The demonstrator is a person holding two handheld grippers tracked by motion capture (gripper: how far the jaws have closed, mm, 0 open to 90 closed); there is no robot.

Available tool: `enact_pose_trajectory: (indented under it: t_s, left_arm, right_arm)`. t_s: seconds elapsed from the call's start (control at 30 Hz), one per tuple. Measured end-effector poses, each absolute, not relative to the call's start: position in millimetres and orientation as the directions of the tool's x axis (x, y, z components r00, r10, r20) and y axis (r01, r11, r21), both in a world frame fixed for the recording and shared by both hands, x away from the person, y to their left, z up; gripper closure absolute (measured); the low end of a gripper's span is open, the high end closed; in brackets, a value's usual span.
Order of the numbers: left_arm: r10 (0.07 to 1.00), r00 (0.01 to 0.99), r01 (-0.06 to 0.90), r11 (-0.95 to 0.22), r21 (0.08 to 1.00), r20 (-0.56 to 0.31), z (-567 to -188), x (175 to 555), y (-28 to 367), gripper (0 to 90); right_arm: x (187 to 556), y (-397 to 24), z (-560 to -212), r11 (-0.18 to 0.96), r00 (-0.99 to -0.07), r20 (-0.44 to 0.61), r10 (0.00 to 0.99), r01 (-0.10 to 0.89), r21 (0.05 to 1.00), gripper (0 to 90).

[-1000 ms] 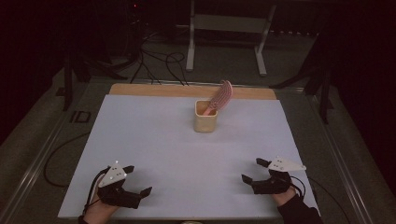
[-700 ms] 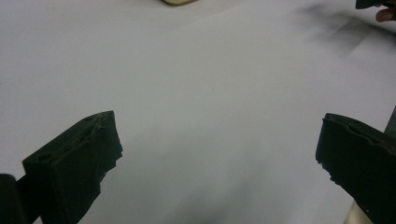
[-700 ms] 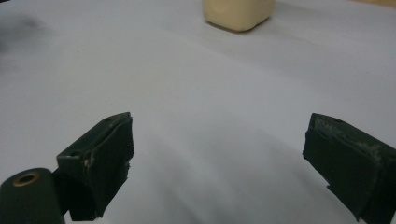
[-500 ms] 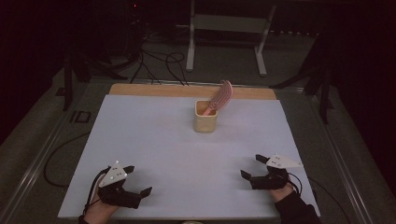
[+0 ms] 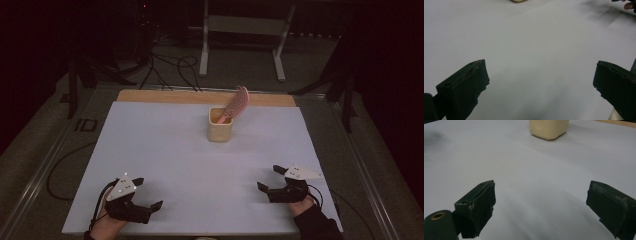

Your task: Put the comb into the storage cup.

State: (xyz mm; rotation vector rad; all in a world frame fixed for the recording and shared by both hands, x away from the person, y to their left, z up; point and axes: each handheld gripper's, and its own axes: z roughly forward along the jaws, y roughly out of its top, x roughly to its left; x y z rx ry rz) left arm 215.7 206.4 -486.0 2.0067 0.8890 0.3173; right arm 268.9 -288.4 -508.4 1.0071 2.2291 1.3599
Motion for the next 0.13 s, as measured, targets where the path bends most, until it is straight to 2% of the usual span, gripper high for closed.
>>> enact_pose_trajectory:
  t_s: [0.13]
  left_arm:
    - [0.696, 0.709, 0.468, -0.345, 0.814, -0.113, -486.0, 216.2, 206.2, 0.4]
  right_arm:
    - [267.8, -287.9, -507.5, 0.292, -0.69, 0.075, 0.72, 0.398, 0.87, 8.6]
